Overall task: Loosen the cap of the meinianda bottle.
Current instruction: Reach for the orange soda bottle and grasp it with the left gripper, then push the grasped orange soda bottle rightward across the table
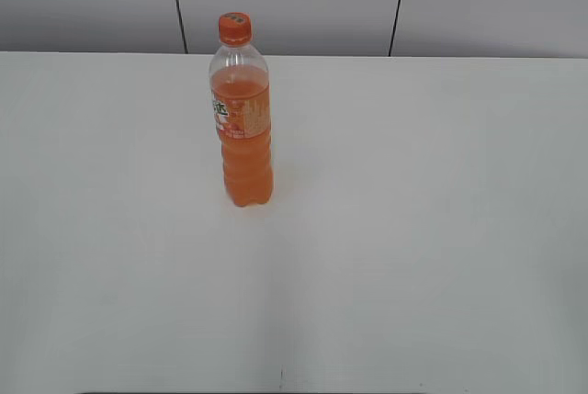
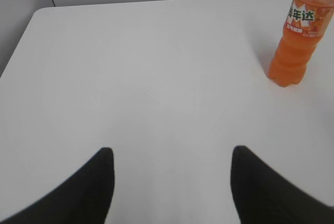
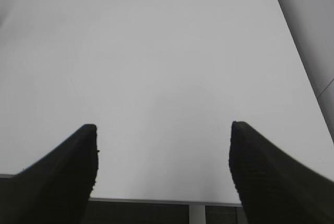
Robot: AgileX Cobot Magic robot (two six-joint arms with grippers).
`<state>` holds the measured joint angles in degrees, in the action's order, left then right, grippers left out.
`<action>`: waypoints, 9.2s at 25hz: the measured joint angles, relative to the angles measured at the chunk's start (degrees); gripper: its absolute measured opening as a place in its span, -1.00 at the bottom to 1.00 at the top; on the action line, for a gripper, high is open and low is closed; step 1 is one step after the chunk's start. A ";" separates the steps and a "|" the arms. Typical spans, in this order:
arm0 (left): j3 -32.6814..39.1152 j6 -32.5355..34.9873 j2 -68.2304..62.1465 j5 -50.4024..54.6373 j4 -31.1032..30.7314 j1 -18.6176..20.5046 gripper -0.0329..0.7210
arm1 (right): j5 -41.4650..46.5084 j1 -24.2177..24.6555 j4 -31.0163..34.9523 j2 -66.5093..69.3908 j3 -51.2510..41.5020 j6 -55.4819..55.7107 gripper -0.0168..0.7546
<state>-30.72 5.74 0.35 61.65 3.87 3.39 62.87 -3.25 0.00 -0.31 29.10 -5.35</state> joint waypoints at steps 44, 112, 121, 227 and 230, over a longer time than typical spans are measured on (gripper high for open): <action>0.00 0.00 -0.38 0.00 0.00 0.00 0.24 | 0.00 0.00 0.00 0.00 0.00 0.00 0.57; 2.01 -16.12 -77.70 -93.58 -21.54 -0.18 0.24 | -0.05 0.00 0.00 0.00 0.00 0.00 0.57; 2.01 -22.69 -89.19 -110.89 -46.52 -0.22 0.24 | -0.05 0.00 0.00 0.00 0.00 0.00 0.57; -21.65 -31.41 -123.03 -126.07 -71.65 -17.22 0.23 | -0.10 0.00 0.88 0.00 0.35 0.00 0.57; -21.65 -31.45 -123.03 -126.07 -71.65 -17.22 0.23 | -0.10 0.00 1.92 4.03 2.46 1.49 0.57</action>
<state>-52.36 -25.71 -122.68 -64.41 -67.79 -13.84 62.77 -3.25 1.92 3.71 31.56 -3.87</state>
